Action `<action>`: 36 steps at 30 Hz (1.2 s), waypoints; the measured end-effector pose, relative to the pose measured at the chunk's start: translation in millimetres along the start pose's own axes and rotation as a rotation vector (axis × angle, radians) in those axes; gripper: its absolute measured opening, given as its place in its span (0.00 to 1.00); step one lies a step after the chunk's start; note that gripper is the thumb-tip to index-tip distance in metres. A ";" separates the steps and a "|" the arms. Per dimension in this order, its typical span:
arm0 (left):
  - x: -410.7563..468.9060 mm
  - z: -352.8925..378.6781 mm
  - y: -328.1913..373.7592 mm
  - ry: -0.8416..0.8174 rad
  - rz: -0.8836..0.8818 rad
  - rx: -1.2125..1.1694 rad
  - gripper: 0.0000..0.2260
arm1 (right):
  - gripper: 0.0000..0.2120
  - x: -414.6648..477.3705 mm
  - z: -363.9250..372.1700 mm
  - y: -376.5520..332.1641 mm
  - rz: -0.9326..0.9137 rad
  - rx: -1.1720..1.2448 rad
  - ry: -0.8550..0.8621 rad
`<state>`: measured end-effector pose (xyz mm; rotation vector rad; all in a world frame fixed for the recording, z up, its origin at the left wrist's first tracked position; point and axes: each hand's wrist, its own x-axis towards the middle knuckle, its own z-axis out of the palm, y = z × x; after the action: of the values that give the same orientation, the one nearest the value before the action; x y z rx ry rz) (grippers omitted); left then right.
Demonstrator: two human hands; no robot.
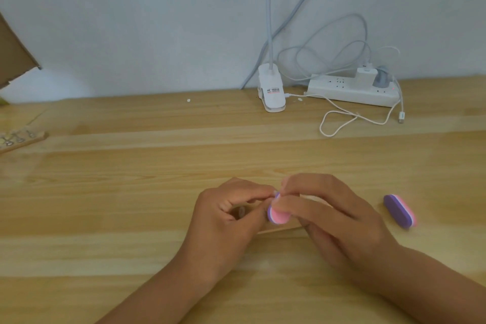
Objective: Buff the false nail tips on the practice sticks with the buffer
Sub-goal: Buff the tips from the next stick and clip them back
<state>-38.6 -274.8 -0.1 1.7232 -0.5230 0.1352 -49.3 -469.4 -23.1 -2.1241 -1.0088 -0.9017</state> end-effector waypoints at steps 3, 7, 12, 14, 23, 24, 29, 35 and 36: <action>0.4 -0.1 -2.4 -0.004 0.025 0.039 0.04 | 0.15 1.6 -3.5 5.3 0.083 0.013 0.034; 0.8 1.0 -2.2 -0.026 0.060 0.066 0.07 | 0.15 -0.8 3.1 -0.5 -0.011 0.046 0.005; 0.6 0.3 -2.3 -0.021 0.078 0.083 0.06 | 0.14 1.1 -3.8 2.0 0.091 -0.005 0.040; 0.4 1.2 -2.8 -0.017 0.105 0.105 0.07 | 0.13 -1.2 -0.6 -4.1 -0.002 -0.009 0.011; 1.5 -0.6 -5.5 -0.019 0.137 0.133 0.07 | 0.15 0.2 2.8 -6.2 -0.022 -0.039 -0.022; 1.7 -0.3 -5.4 -0.012 0.136 0.132 0.08 | 0.15 -0.1 2.6 -5.3 -0.039 -0.046 -0.030; 1.9 0.0 -4.4 -0.002 0.133 0.159 0.05 | 0.14 -0.4 -1.0 -1.2 0.087 -0.045 0.012; 1.2 -0.8 -3.2 0.009 0.129 0.168 0.08 | 0.15 1.6 1.0 1.8 0.116 -0.038 0.030; 1.1 -0.7 -2.4 0.007 0.130 0.167 0.08 | 0.15 1.1 1.2 0.9 0.121 -0.032 0.036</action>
<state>-36.5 -274.1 -1.7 1.8504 -0.6337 0.2843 -47.7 -468.6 -23.1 -2.1625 -0.8438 -0.8987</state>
